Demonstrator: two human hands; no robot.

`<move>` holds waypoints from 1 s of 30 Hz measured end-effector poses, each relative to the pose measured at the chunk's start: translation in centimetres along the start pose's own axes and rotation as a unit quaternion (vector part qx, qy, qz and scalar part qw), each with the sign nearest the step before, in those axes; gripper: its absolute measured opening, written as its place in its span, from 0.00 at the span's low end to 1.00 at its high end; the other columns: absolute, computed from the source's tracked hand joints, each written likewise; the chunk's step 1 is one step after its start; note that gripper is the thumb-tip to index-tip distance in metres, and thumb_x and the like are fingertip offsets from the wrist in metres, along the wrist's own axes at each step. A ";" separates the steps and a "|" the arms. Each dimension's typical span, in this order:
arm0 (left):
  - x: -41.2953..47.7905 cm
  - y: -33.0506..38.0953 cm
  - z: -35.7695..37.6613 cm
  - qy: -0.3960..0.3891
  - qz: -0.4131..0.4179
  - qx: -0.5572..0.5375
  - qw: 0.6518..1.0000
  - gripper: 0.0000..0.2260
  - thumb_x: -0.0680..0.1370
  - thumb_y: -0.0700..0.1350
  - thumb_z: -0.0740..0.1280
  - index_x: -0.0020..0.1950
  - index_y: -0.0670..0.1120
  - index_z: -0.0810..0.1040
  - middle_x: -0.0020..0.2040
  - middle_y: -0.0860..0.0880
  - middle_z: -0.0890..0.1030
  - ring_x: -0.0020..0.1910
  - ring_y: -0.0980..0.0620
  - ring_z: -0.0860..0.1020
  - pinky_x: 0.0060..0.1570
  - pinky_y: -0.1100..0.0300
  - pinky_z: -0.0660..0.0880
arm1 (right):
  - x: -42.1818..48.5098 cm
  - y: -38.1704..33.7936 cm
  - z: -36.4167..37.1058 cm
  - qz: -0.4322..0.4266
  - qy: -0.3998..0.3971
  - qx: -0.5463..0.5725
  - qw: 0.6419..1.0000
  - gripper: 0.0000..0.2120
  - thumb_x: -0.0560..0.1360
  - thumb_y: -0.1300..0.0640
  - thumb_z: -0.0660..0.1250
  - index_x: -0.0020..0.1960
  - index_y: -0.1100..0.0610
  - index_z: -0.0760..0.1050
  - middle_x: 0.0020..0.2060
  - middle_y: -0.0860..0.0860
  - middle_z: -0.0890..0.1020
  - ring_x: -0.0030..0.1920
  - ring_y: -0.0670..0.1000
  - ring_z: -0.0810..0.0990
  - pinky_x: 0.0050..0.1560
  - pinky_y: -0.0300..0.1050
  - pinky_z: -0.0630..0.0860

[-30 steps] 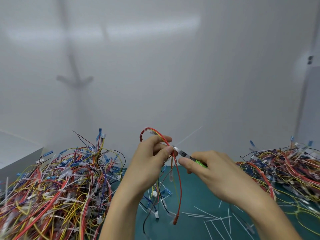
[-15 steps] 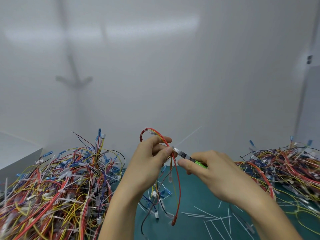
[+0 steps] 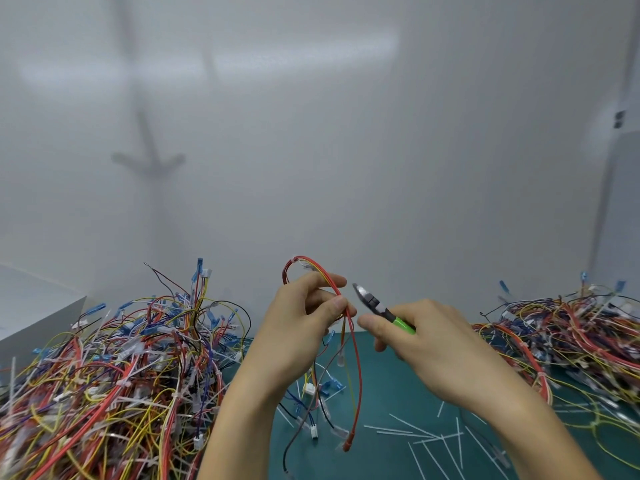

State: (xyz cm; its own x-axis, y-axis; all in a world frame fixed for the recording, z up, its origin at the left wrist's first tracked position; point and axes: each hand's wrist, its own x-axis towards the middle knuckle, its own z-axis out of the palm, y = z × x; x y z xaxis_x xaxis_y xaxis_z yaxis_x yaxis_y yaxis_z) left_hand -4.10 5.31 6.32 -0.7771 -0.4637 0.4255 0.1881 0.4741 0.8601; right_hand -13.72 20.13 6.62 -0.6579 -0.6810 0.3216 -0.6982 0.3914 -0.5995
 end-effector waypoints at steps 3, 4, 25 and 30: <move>-0.1 0.1 -0.1 -0.011 -0.008 0.006 1.000 0.09 0.81 0.40 0.65 0.59 0.50 0.77 0.41 0.52 0.86 0.44 0.63 0.82 0.47 0.72 0.75 | 0.3 0.1 0.1 0.007 0.053 0.028 0.998 0.27 0.72 0.32 0.61 0.39 0.56 0.79 0.26 0.49 0.76 0.27 0.44 0.68 0.30 0.42 0.64; -0.1 0.2 -0.1 -0.020 -0.010 0.018 1.000 0.09 0.80 0.40 0.65 0.59 0.50 0.77 0.42 0.53 0.86 0.45 0.62 0.82 0.48 0.70 0.75 | 0.4 0.2 0.1 0.008 0.070 0.033 0.997 0.26 0.73 0.33 0.63 0.41 0.57 0.78 0.27 0.51 0.75 0.29 0.48 0.68 0.31 0.45 0.63; 0.5 -0.1 0.2 0.060 -0.145 -0.050 0.986 0.18 0.76 0.30 0.52 0.42 0.40 0.81 0.42 0.44 0.86 0.39 0.51 0.85 0.38 0.62 0.81 | 0.5 0.4 0.8 -0.072 0.043 0.151 0.985 0.03 0.71 0.44 0.73 0.42 0.39 0.79 0.27 0.45 0.73 0.29 0.44 0.68 0.31 0.38 0.66; 0.6 -0.6 -0.7 0.063 -0.224 -0.208 0.950 0.19 0.83 0.50 0.57 0.52 0.37 0.82 0.45 0.40 0.86 0.43 0.44 0.86 0.37 0.56 0.83 | 0.1 -0.3 1.4 -0.151 -0.034 0.139 0.978 0.10 0.74 0.50 0.73 0.36 0.43 0.77 0.26 0.43 0.71 0.28 0.42 0.66 0.29 0.34 0.65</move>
State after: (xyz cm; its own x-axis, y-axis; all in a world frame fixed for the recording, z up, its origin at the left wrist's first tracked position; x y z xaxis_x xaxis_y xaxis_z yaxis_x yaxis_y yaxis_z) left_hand -4.28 4.24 6.20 -0.7614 -0.6483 -0.0026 0.0964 -0.1173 0.9884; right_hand -13.23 19.09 5.83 -0.4069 -0.7830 0.4704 -0.7475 -0.0106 -0.6642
